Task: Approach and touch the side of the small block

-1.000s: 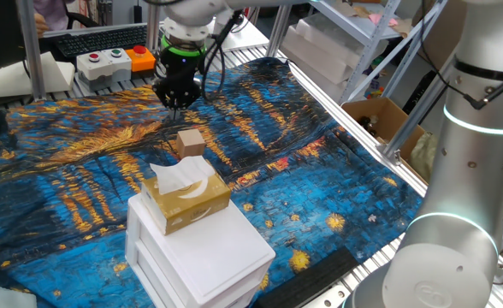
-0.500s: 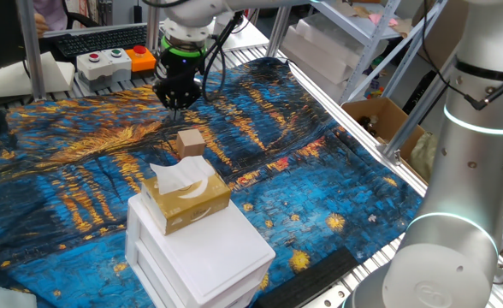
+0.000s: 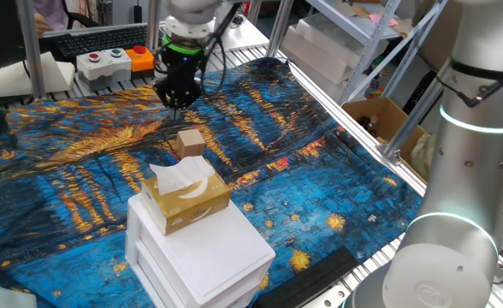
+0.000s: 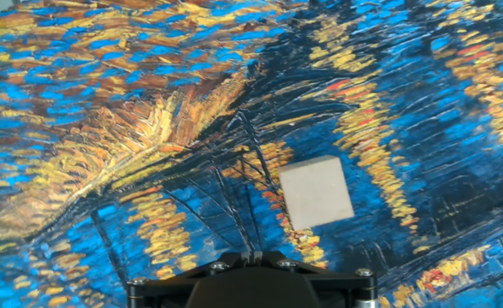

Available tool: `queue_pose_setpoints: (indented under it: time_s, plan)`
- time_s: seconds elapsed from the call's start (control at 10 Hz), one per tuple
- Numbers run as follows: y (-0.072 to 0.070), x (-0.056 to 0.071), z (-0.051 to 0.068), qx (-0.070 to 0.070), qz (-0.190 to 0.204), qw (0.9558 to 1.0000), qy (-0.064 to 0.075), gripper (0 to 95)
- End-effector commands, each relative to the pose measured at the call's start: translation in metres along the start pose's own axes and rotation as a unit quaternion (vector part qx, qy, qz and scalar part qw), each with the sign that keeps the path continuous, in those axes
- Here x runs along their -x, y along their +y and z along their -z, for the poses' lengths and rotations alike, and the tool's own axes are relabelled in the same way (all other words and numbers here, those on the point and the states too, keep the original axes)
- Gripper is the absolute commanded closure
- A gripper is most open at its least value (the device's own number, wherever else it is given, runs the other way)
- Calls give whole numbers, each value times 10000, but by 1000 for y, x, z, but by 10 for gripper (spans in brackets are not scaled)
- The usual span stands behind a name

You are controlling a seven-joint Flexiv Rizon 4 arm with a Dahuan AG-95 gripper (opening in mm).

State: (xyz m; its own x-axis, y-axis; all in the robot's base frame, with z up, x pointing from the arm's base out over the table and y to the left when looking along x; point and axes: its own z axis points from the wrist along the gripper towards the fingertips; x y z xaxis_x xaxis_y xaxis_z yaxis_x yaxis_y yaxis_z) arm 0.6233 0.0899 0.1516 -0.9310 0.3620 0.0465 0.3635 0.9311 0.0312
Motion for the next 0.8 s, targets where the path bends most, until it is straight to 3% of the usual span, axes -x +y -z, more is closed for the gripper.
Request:
queue_pose_setpoints:
  time_s: [0.1, 0.8]
  plan:
    - [6, 2, -10, -1, -90, 9999, -65, 950]
    - [23, 14, -43, 4, -357, 9993, -65, 950]
